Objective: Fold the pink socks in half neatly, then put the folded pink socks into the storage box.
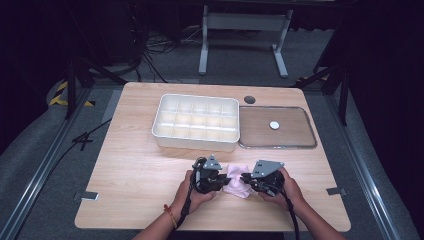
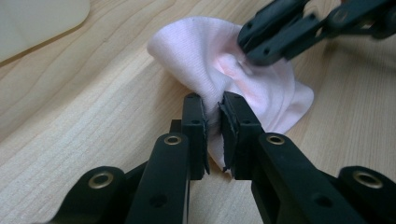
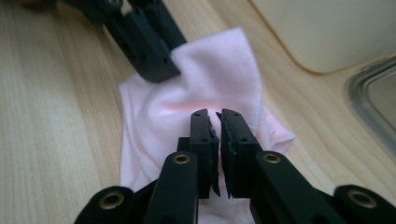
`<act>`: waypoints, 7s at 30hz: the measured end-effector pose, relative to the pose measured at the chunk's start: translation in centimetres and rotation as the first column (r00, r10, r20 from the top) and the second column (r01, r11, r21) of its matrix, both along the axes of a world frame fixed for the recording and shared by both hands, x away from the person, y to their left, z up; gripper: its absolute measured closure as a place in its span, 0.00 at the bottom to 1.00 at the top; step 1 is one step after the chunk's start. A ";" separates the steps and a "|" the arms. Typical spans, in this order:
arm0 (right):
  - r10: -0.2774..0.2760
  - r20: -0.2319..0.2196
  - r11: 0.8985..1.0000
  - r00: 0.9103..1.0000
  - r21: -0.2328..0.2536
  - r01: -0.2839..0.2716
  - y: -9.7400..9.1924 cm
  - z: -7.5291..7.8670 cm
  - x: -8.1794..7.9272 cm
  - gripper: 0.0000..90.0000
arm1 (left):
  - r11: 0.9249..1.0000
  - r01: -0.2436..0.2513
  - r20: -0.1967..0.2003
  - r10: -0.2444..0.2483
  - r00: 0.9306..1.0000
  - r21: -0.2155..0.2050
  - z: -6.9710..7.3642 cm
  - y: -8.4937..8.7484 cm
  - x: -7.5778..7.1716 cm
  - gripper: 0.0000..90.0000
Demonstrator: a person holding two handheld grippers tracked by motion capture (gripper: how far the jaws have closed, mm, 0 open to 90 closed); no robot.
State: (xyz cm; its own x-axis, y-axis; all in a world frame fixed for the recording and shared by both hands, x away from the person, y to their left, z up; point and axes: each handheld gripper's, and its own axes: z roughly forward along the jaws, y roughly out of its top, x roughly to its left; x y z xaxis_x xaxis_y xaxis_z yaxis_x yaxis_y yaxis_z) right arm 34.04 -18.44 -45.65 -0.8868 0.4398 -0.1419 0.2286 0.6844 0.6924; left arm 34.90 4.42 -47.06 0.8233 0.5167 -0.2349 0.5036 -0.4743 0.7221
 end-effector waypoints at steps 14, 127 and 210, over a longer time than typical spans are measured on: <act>0.005 -0.033 1.000 0.999 -0.015 -0.006 1.3 -1.0 0.3 0.94 | 0.999 0.023 0.047 -0.022 0.999 -0.022 0.7 0.2 -0.2 0.91; -0.082 -0.064 0.973 0.995 0.210 0.093 -1.5 0.8 1.9 0.77 | 0.996 0.082 0.126 -0.087 0.988 0.044 0.0 -3.7 -1.2 0.88; -0.115 -0.030 0.987 0.993 0.109 0.118 -2.8 0.0 1.5 0.95 | 0.967 0.224 0.187 -0.244 0.952 0.119 -1.0 -3.7 -2.6 0.82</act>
State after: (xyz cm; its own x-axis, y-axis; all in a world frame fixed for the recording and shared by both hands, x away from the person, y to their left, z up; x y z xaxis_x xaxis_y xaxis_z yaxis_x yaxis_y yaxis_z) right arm 35.55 -21.24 -45.69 -0.8313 0.5518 -0.0661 0.3196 0.5720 0.7554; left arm 32.33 0.68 -48.08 0.9487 0.3158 -0.0138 0.2216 -0.6334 0.7415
